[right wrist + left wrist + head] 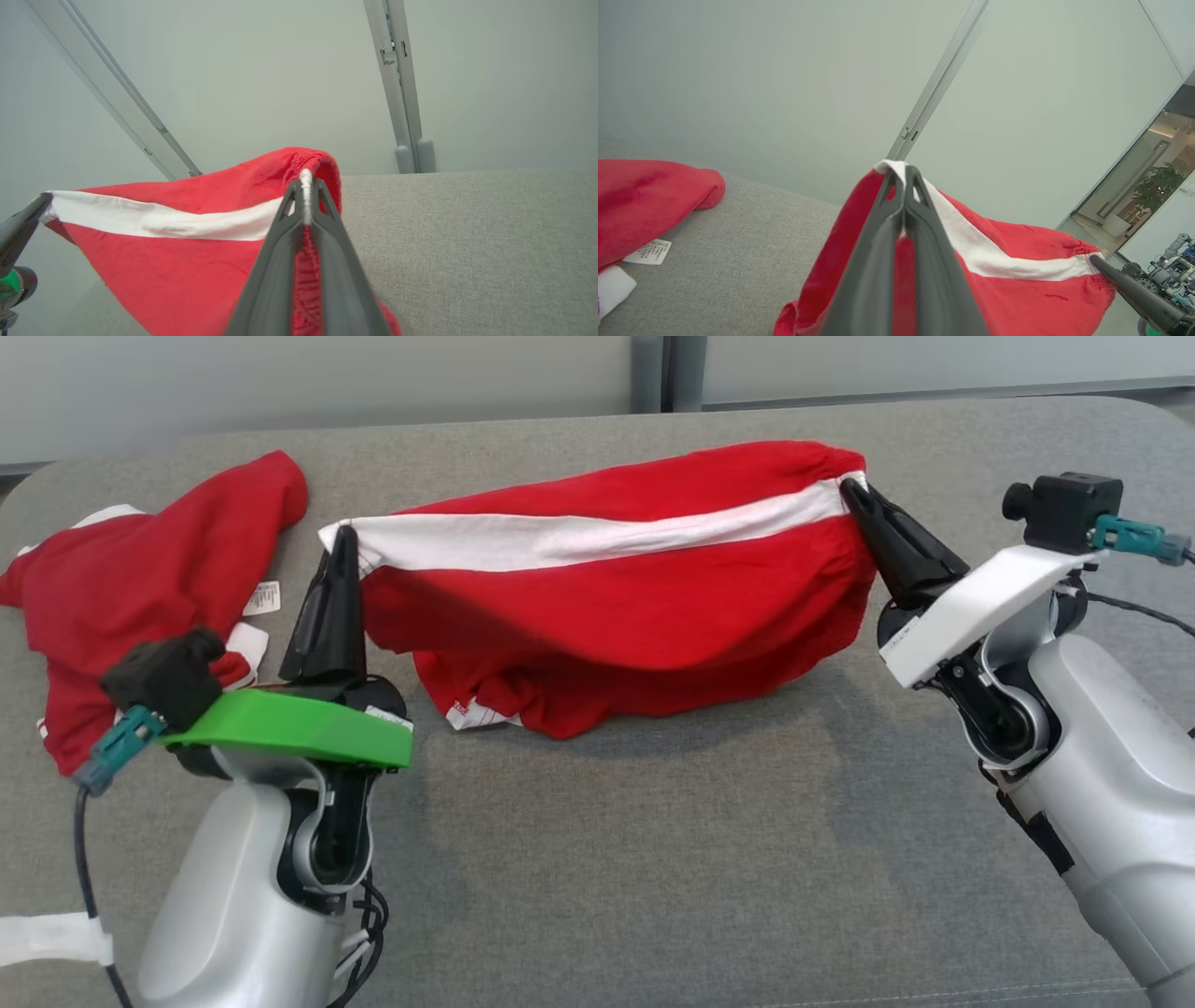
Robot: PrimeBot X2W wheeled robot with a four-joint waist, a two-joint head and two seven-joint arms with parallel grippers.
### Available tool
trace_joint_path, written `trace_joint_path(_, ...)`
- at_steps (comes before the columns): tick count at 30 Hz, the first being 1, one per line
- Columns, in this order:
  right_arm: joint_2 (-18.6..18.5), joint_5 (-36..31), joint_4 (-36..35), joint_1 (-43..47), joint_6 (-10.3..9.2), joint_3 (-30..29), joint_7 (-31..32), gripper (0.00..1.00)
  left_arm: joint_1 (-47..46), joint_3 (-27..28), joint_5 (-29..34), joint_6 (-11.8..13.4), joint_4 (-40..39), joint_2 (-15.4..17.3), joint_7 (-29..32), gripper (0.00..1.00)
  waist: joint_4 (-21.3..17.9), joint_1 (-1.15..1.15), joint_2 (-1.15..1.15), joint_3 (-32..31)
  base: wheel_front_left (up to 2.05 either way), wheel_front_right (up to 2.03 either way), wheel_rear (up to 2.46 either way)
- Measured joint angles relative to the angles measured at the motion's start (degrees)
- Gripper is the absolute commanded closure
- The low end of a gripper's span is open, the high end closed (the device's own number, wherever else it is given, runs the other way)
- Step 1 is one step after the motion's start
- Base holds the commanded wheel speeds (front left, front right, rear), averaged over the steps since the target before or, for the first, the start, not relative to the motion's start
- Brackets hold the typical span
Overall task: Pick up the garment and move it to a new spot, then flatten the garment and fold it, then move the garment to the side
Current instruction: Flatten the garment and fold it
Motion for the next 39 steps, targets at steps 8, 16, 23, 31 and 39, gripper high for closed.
trace_joint_path(8, -2.6, 0.4, -13.9, 2.4, 0.01, -3.5, -10.4, 1.00, 3.0, 8.2, 3.3, -0.5, -14.6, 1.7, 0.0, 1.00, -4.0, 0.00, 0.00, -2.5, 0.00, 0.00, 0.00)
trace_joint_path(16, -5.6, 3.3, -22.0, 7.4, 0.07, -7.4, -10.1, 1.00, 5.2, 7.8, 4.0, -0.4, -23.5, 1.9, -0.3, 1.00, -7.0, 0.00, 0.00, -4.8, 0.00, 0.00, 0.00)
trace_joint_path(23, -4.0, 6.0, -13.8, 9.2, 0.05, 0.0, -1.9, 1.00, 8.6, 4.0, 1.8, 0.6, -13.7, 3.0, 6.3, 1.00, -7.9, 0.00, 0.00, -4.5, 0.00, 0.00, 0.00)
trace_joint_path(31, 2.7, -0.3, -5.3, -19.2, -5.34, -9.5, -7.1, 1.00, -14.7, 9.2, 1.1, 3.7, -4.5, 2.6, 8.4, 1.00, -6.2, 0.00, 0.00, -3.2, 0.00, 0.00, 0.00)
trace_joint_path(39, 4.0, 1.4, 1.0, -16.5, -3.49, -5.5, -6.9, 1.00, -19.7, 7.4, 1.1, 2.3, -6.0, 1.6, 7.0, 1.00, -4.7, 0.00, 0.00, -4.6, 0.00, 0.00, 0.00)
